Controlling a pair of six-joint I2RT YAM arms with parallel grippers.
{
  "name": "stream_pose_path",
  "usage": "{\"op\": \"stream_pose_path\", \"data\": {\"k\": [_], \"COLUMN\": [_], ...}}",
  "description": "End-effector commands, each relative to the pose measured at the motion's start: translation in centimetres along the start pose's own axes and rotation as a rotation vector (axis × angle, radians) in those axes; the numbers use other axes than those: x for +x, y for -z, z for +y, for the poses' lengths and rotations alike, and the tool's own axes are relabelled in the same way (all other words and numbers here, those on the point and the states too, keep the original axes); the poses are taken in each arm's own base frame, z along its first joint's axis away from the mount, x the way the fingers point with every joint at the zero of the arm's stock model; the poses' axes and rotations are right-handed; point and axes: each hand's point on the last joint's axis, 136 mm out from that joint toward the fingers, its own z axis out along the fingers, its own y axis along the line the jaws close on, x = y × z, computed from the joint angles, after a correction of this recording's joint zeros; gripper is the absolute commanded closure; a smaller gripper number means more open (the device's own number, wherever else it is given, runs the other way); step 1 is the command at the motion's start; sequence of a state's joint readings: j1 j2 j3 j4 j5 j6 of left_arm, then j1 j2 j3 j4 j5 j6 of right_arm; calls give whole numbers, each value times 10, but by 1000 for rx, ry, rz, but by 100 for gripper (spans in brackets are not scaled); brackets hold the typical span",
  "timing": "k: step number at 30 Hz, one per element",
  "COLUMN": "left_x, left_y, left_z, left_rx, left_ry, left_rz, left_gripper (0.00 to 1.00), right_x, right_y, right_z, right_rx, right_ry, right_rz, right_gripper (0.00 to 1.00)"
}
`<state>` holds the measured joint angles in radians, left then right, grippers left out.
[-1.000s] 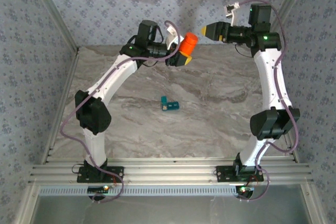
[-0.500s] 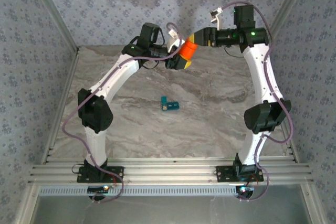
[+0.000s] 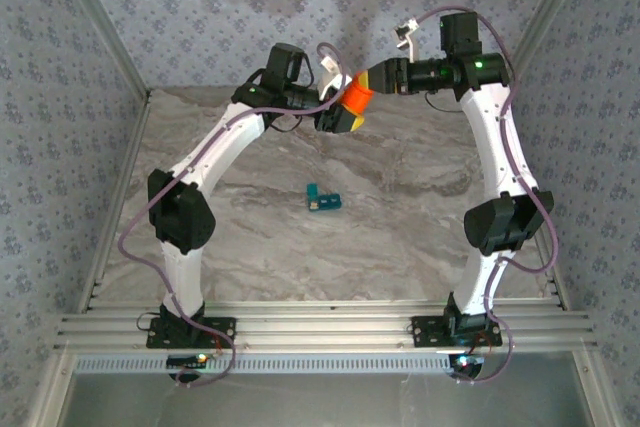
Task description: Sort the pills into containers
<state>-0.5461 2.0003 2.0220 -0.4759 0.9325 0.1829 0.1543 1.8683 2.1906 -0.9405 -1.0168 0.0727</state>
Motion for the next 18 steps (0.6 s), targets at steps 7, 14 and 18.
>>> {"op": "stream_pose_path", "data": {"k": [7, 14, 18], "left_x": [-17, -20, -25], "left_y": [1, 1, 1], "left_z": [-15, -12, -8], "left_rx": [43, 22, -29], "left_ry": [-53, -64, -85], "left_rz": [-28, -33, -40], "left_gripper": [100, 100, 100], "right_x": [5, 9, 12], "right_y": [-2, -8, -11], "right_z": [11, 7, -5], "right_rx": [-39, -27, 26], "right_ry": [7, -17, -62], "right_rz": [19, 28, 17], "right_gripper": [45, 58, 64]}}
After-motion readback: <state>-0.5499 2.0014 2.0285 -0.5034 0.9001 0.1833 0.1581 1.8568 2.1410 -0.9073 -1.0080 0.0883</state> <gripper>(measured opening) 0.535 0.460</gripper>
